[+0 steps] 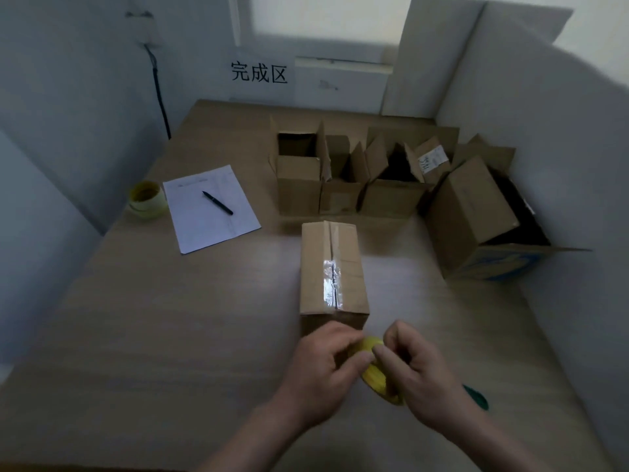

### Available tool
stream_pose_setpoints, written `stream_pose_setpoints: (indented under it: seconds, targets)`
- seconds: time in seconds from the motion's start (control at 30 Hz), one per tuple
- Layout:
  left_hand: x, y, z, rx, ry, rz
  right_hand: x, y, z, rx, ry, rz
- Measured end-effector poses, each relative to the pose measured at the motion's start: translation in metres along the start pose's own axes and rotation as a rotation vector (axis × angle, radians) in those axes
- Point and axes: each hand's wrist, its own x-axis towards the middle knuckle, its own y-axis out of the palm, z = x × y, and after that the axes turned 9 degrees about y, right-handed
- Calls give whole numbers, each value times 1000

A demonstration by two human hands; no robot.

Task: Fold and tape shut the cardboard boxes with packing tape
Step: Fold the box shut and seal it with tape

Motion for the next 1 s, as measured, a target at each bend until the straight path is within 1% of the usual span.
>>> stream_pose_setpoints:
  seconds: [0.07, 0.13, 0.27, 0.43, 0.53, 0.67, 0.73, 0.83, 0.9, 1.0]
  targets:
    - [-9, 2, 1, -206, -178, 15, -5, 7, 7, -58, 2, 50]
    - [-16, 0, 9, -282, -238, -6, -8, 13, 8, -57, 18, 120]
    - [-26, -5, 12, -323, -280, -15, -9, 18, 14, -86, 46, 232]
    - [-26, -10, 12, -402, -383, -12, -2, 20, 25, -90, 63, 362]
    - [-24, -15, 11, -396, -441, 13, 4, 19, 21, -141, 61, 385]
    - [-21, -17, 10, -353, -444, 66, 11, 18, 15, -115, 79, 436]
    - [-18, -17, 10, -358, -423, 59, 14, 17, 15, -107, 73, 447]
    - [-14, -15, 8, -270, -365, 20, 17, 17, 14, -103, 48, 437]
    - [-11, -14, 8, -254, -346, -5, 18, 16, 14, -106, 24, 412]
    - [-9, -15, 8, -245, -327, 1, 21, 16, 14, -97, 17, 396]
